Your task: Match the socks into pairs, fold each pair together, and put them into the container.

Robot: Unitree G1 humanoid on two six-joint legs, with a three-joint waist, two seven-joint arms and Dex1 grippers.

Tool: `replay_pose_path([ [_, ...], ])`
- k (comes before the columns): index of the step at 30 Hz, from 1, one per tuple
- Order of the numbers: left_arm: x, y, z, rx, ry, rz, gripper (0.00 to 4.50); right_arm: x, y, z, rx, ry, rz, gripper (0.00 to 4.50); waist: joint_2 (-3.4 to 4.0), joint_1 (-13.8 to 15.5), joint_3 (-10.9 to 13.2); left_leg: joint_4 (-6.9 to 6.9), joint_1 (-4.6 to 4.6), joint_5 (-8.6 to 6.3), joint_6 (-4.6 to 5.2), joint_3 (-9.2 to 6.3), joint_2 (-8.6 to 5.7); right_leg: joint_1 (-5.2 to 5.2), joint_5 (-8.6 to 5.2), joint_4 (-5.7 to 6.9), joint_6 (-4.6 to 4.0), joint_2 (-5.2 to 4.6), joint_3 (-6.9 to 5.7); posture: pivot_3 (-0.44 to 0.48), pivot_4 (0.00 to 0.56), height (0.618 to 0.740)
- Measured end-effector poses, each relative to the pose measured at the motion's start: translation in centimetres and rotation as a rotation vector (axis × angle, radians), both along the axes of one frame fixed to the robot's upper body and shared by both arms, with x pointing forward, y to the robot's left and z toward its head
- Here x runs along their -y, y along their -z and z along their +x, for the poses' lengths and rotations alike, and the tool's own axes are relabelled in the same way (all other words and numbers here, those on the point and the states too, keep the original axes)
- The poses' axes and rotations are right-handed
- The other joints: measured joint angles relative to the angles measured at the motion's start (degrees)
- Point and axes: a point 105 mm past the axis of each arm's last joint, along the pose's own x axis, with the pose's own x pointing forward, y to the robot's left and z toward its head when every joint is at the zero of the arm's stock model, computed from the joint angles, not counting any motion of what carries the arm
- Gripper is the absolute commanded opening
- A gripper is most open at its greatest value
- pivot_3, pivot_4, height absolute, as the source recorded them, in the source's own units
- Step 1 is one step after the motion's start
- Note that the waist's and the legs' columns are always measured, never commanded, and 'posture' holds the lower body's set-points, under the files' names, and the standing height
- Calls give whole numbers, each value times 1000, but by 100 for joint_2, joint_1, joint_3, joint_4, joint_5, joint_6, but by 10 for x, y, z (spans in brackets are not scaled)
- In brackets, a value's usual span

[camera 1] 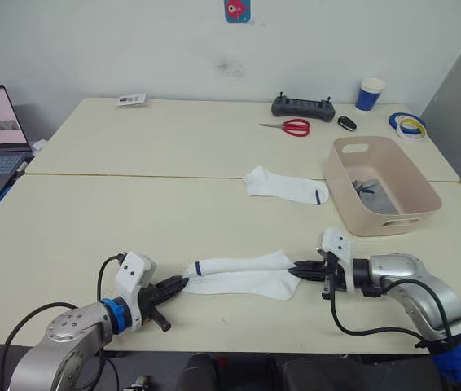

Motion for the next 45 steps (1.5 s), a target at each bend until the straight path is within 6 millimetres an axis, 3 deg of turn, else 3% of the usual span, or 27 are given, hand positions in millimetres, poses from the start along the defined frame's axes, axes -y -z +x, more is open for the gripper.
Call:
replay_pose_path([
  [4,3,-1,4,20,-14,8,0,1,2,6,12,-15,-25,16,0,3,0,0,2,0,0,0,0,0,1,1,2,0,0,0,150,740],
  [5,3,-1,5,27,-14,10,0,1,2,8,19,-16,-26,246,0,3,0,0,2,0,0,1,0,0,1,1,1,0,0,0,150,740],
  [8,4,-1,5,36,-15,15,679,2,1,13,34,-18,-25,1088,0,4,0,0,1,0,0,2,0,0,1,1,1,0,0,0,150,740],
  [13,3,-2,2,37,7,24,2299,8,-4,15,53,-5,-20,2934,0,6,0,-1,0,0,0,1,1,-1,1,1,1,0,1,0,150,740],
  [14,1,-3,2,43,1,28,2629,11,-6,16,57,1,-16,2947,0,8,1,-1,0,0,0,0,1,-2,1,2,1,0,1,0,150,740],
  [15,-3,-6,4,56,-12,34,2911,14,-10,17,68,9,-14,2947,0,12,1,-1,0,0,0,0,2,-2,1,2,1,0,0,0,150,740],
  [19,-10,-26,11,126,6,26,2746,12,-28,18,132,-9,11,2947,0,26,1,-2,0,0,0,0,3,-4,1,3,1,1,-2,0,150,740],
  [22,-2,-43,18,194,78,32,1938,-2,-39,21,225,-59,22,2336,0,22,1,-3,1,0,0,4,2,-5,1,2,1,3,-3,0,150,740],
  [24,13,-48,21,228,161,47,1339,-19,-38,19,252,-111,43,1686,0,21,1,-5,1,0,0,6,1,-5,1,0,1,5,-1,0,150,740],
  [28,33,-30,21,216,261,101,14,-40,-24,13,247,-163,42,200,0,25,1,-21,-6,0,0,9,-1,-10,1,-16,2,4,-1,0,150,740],
  [29,34,-22,21,207,270,125,0,-41,-22,12,254,-168,35,31,1,29,1,-25,-6,0,0,7,0,-10,1,-20,2,3,-2,0,150,740],
  [35,25,-4,29,219,263,207,0,-29,3,11,218,-138,-29,31,1,36,1,-43,-2,1,0,3,3,-9,1,-27,0,0,-3,0,150,740],
  [45,25,-3,31,180,228,114,0,-6,2,11,226,-97,-37,31,1,34,-2,-41,10,1,-1,8,-1,5,4,-26,4,0,-3,0,150,740],
])
